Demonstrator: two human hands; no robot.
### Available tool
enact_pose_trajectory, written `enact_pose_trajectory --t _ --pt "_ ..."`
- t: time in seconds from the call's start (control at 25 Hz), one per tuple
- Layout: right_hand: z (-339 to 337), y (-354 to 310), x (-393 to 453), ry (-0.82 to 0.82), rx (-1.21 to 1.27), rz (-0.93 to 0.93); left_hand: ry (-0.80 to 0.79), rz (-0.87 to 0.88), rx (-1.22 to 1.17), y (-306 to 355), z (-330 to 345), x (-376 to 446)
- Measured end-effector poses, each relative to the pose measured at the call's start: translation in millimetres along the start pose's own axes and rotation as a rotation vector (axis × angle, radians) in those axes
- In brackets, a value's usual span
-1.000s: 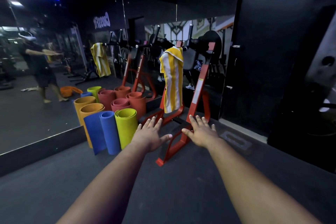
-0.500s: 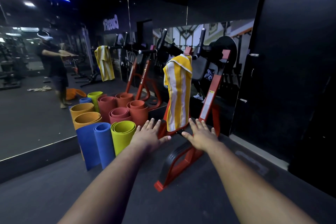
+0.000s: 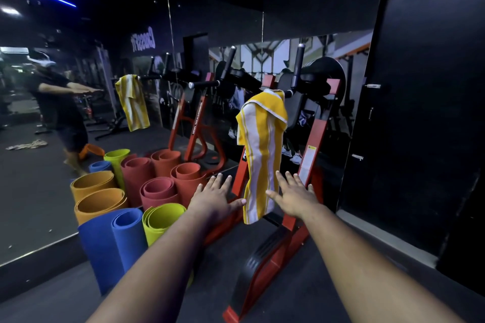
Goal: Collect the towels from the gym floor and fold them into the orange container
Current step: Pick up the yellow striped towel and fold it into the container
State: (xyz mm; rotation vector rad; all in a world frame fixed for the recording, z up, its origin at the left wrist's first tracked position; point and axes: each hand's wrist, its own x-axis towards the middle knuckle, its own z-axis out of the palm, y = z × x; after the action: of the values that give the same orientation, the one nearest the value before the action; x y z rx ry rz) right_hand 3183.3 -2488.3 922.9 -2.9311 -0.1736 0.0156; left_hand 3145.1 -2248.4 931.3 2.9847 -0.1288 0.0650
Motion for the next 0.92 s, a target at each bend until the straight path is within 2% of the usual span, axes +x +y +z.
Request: enact_pose_trajectory --t 0.24,0.6,0.92 --pt "-25 -8 115 0.094 -0.017 0.001 0.020 0.023 0.005 -31 -13 110" --pt "-80 16 293 0.432 -0.117 0.024 0.045 -0.029 0.012 -41 -19 264" --pt "-103 17 395 0.620 -0.222 0.057 0.042 -0.072 -0.004 -45 -16 339"
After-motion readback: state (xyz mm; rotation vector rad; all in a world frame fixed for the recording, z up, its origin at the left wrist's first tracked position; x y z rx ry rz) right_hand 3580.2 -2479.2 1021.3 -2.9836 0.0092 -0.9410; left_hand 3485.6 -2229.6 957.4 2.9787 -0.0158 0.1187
